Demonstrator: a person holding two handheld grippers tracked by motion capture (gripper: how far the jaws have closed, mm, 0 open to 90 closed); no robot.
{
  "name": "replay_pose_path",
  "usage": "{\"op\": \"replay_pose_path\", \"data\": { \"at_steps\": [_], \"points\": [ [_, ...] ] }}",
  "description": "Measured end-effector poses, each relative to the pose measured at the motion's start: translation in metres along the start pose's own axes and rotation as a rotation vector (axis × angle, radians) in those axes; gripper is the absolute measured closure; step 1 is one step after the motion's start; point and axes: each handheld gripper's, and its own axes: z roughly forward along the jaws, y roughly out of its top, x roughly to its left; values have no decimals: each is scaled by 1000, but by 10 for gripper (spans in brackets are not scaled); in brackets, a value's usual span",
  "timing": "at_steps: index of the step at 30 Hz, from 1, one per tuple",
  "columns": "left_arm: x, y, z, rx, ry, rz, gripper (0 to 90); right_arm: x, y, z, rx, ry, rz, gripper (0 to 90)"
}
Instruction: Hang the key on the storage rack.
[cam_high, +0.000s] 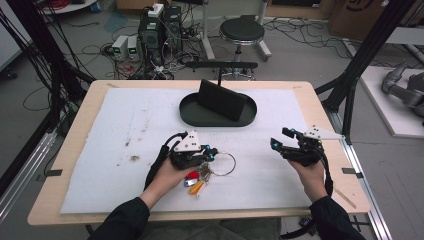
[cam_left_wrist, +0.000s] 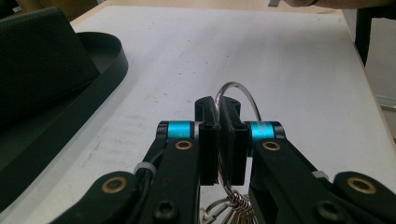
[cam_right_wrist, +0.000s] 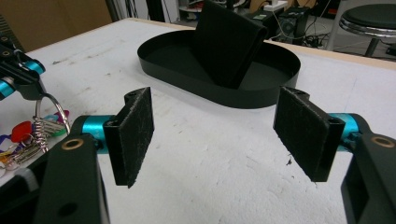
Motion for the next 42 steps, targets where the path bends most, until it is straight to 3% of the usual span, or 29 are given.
{"op": "replay_pose_path", "data": {
  "at_steps": [14, 20, 23, 27, 32, 42],
  "points": [
    [-7, -1, -4, -15, -46, 23, 850, 0, 0, 1, 0, 1, -6, 293],
    [-9, -2, -2, 0, -51, 40, 826, 0, 0, 1, 1, 4, -5, 293],
    [-8, -4, 0, 10, -73, 24, 805, 0, 0, 1, 3, 8, -5, 293],
    [-10, -5, 4, 47, -92, 46, 801, 0, 0, 1, 2, 9, -5, 293],
    [-10, -6, 4, 46, -112, 33, 853, 0, 0, 1, 1, 11, -6, 293],
    [-7, -6, 3, 40, -122, 20, 863, 0, 0, 1, -2, 11, -3, 294]
  ]
}}
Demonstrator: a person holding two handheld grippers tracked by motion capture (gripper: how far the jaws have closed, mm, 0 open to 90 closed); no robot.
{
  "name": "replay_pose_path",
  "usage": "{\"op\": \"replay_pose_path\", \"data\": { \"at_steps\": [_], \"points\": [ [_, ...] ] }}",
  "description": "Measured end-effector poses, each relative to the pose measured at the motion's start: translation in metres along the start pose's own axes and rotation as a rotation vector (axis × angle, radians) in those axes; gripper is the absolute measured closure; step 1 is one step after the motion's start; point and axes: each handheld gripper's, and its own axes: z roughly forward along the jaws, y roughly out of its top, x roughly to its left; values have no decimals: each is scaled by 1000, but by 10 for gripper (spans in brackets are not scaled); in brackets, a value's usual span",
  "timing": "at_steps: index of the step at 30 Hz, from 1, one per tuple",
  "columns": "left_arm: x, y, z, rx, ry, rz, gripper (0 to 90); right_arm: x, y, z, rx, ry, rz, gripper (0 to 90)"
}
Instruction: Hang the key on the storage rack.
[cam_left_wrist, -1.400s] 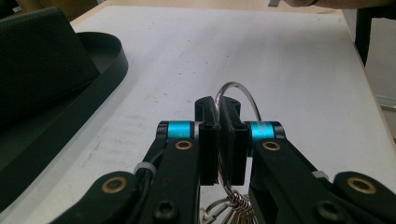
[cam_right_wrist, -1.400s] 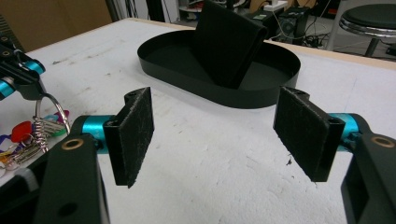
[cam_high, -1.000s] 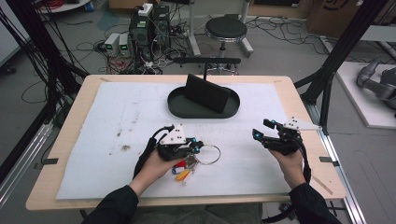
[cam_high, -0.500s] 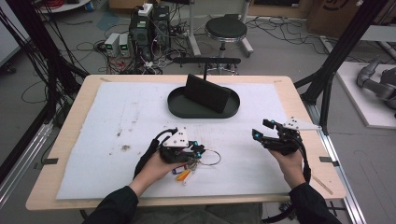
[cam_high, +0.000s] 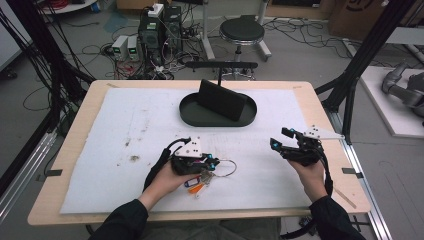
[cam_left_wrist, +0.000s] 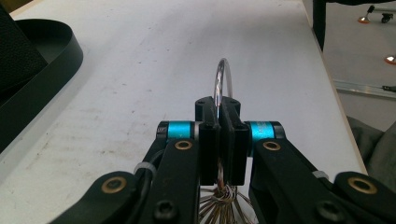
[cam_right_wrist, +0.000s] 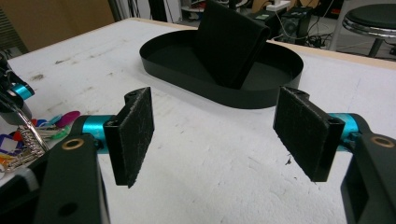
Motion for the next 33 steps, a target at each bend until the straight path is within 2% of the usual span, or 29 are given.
{"op": "replay_pose_path", "data": {
  "at_steps": [10, 22, 27, 33],
  "points": [
    [2, 3, -12, -70, 29, -29, 864, -1, 0, 0, -3, -4, 4, 294],
    [10, 15, -37, -154, 85, -45, 865, -2, 0, 0, 0, -9, 9, 294],
    [15, 20, -46, -162, 111, -34, 865, -2, 0, 1, 2, -9, 10, 294],
    [23, 24, -56, -175, 146, -50, 865, -3, 0, 1, 1, -9, 9, 294]
  ]
}}
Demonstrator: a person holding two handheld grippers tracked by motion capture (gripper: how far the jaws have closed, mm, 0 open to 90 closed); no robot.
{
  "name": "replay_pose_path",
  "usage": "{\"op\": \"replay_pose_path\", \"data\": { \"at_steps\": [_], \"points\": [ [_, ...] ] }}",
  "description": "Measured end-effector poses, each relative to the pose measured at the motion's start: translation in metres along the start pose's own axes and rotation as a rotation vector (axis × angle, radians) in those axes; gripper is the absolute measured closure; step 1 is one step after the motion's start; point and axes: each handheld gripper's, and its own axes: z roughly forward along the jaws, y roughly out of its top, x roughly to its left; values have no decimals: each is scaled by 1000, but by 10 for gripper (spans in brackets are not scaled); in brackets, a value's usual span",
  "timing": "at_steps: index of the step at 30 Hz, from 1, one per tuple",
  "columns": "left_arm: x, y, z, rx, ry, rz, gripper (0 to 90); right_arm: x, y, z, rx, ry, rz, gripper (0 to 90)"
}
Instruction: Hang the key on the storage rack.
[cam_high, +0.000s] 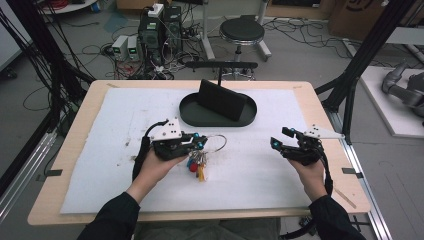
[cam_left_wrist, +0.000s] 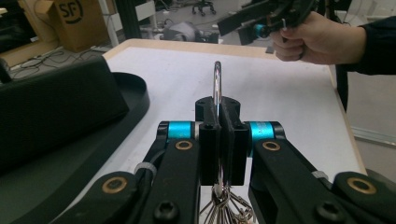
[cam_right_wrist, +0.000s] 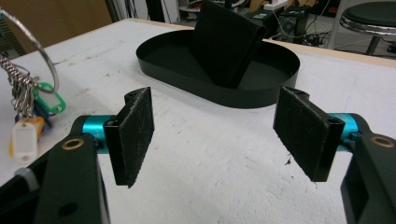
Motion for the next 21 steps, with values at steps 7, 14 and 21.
{"op": "replay_pose_path", "data": {
  "at_steps": [7, 14, 21],
  "points": [
    [15, 14, -10, -21, 58, 4, 865, -1, 0, 0, 1, -1, 6, 294],
    [34, 29, -15, -17, 117, 4, 865, -2, 0, 0, -1, 0, 7, 294],
    [50, 46, -15, -11, 173, 8, 864, -2, 0, 1, 1, 4, 11, 294]
  ]
}}
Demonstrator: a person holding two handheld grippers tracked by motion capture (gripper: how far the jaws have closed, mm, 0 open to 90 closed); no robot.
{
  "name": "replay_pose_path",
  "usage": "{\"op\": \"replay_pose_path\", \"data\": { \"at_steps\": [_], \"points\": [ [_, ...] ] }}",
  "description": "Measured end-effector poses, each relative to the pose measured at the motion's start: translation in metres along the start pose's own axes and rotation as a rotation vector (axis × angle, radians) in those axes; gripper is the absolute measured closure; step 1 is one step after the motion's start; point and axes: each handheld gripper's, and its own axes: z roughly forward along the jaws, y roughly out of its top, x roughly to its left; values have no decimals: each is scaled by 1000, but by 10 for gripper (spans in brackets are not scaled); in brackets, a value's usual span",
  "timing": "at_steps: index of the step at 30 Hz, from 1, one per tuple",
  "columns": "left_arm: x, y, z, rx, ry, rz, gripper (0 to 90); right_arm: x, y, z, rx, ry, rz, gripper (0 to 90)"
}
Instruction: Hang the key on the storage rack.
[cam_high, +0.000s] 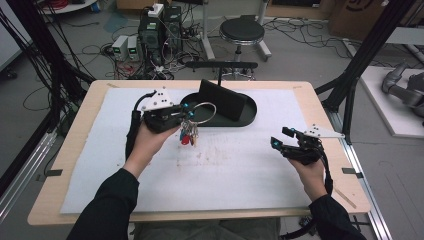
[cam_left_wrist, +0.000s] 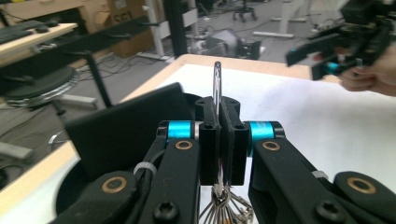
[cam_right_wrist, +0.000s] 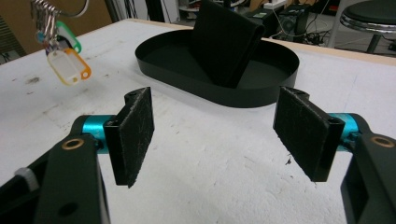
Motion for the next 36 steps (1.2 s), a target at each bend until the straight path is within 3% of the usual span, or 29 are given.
{"op": "replay_pose_path", "data": {
  "at_steps": [13, 21, 24, 28, 36],
  "points": [
    [40, 20, 14, -6, 119, -28, 865, 0, 0, 0, 1, -1, -2, 294],
    [60, 28, 29, 25, 179, -37, 864, 0, 0, 1, -3, 2, -5, 294],
    [66, 27, 34, 18, 203, -52, 865, 0, 0, 1, -3, 3, -1, 294],
    [75, 21, 40, 45, 234, -60, 865, 0, 0, 0, -5, 4, 1, 294],
    [92, 7, 49, 57, 277, -129, 865, 0, 0, 1, -8, 1, -1, 294]
  ]
}}
